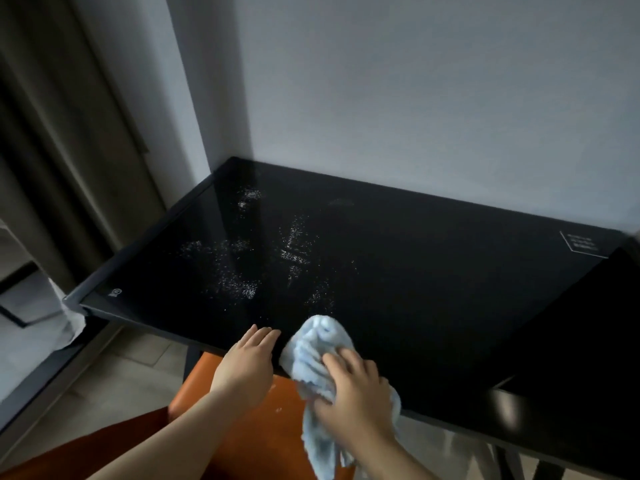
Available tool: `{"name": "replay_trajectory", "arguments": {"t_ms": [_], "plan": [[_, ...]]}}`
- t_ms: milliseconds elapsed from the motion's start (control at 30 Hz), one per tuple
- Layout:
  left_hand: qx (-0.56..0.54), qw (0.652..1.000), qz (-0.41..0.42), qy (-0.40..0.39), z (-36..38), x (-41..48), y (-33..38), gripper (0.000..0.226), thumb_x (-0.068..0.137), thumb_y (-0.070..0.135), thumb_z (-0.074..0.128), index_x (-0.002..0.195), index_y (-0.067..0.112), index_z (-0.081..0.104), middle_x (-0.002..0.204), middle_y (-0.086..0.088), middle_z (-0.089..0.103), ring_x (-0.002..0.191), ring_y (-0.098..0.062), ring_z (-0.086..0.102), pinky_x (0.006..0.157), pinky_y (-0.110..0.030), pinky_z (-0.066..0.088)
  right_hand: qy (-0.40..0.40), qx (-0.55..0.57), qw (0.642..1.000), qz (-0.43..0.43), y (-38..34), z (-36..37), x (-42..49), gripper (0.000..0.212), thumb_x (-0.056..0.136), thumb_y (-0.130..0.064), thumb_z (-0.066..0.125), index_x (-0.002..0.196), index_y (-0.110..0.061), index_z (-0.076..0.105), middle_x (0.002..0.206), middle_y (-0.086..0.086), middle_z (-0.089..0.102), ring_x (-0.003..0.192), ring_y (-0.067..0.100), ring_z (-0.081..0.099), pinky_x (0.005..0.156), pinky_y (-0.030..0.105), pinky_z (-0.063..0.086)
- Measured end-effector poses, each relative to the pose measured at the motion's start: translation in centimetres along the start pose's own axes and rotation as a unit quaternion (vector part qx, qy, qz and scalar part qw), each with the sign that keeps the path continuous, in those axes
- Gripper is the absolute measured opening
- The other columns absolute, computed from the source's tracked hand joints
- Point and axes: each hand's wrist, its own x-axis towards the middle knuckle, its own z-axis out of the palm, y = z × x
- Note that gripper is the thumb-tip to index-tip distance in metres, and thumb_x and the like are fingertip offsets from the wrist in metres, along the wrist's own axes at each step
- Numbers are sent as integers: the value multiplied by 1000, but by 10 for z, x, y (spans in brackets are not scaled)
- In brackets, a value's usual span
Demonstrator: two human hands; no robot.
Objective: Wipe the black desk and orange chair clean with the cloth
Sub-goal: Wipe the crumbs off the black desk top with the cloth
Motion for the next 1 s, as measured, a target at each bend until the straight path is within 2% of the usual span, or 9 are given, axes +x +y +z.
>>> {"name": "replay_trajectory", "arguments": {"t_ms": [100, 233, 433, 567, 633, 700, 767, 900, 1000], "plan": [[1, 1000, 8, 10, -6, 1, -19, 54, 97, 16, 32, 149, 24, 20, 155, 9, 20, 146, -13, 4, 115, -26, 13, 47, 28, 998, 16, -8, -7, 7, 54, 76, -44, 51, 129, -37, 45, 137, -16, 42, 115, 18, 45, 90, 31, 38], [12, 999, 46, 2, -14, 9, -49, 52, 99, 15, 27, 149, 25, 17, 157, 9, 14, 146, -13, -2, 117, -29, 6, 123, -89, 970, 188, 1, -9, 5, 54, 82, -46, 50, 134, -37, 39, 142, -11, 39, 114, 18, 45, 87, 31, 39], [29, 984, 158, -72, -28, 6, -83, 56, 97, 20, 31, 150, 22, 14, 158, 8, 8, 145, -10, -4, 116, -24, 0, 65, 43, 995, 70, -95, 38, -9, 60, 71, -47, 48, 129, -34, 50, 134, -14, 44, 112, 18, 44, 90, 28, 38], [32, 982, 164, -91, -44, -1, -114, 58, 98, 11, 30, 150, 25, 11, 158, 10, 6, 144, -8, -5, 115, -25, 0, 244, 44, 955, 165, -102, 31, -12, 43, 68, -19, 73, 110, -19, 64, 118, 3, 62, 93, 33, 58, 73, 40, 50], [30, 982, 159, -97, -51, -6, -124, 59, 98, 9, 31, 150, 25, 10, 158, 9, 6, 145, -9, -5, 116, -26, 1, 189, -33, 951, 242, -110, 29, -17, 53, 79, -32, 67, 130, -28, 51, 137, -3, 47, 110, 28, 52, 85, 37, 47], [18, 982, 158, -104, -57, -9, -130, 58, 97, 9, 31, 150, 24, 12, 158, 8, 10, 145, -10, -2, 116, -27, 4, 91, -18, 975, 203, -123, 37, -17, 55, 85, -40, 57, 137, -35, 40, 142, -13, 37, 118, 17, 44, 93, 28, 41], [2, 983, 159, -97, -60, -9, -135, 56, 97, 10, 30, 150, 23, 16, 157, 8, 15, 145, -10, 2, 116, -27, 8, 50, 90, 986, 130, -141, 42, -14, 47, 83, -34, 57, 130, -33, 49, 131, -16, 45, 114, 12, 46, 91, 24, 43], [-52, 986, 137, -78, -64, -12, -145, 51, 99, 15, 27, 149, 24, 21, 155, 8, 22, 145, -10, 6, 116, -27, 13, 201, 157, 960, 111, -151, 34, -13, 29, 76, -20, 60, 106, -23, 62, 106, -8, 59, 91, 20, 57, 74, 34, 50], [-81, 986, 124, -72, -67, -15, -150, 49, 100, 16, 26, 148, 24, 22, 155, 8, 23, 145, -9, 7, 117, -30, 15, 237, 35, 954, 179, -128, 25, -14, 45, 81, -20, 63, 126, -23, 56, 130, 1, 54, 101, 30, 55, 79, 35, 48]]}}
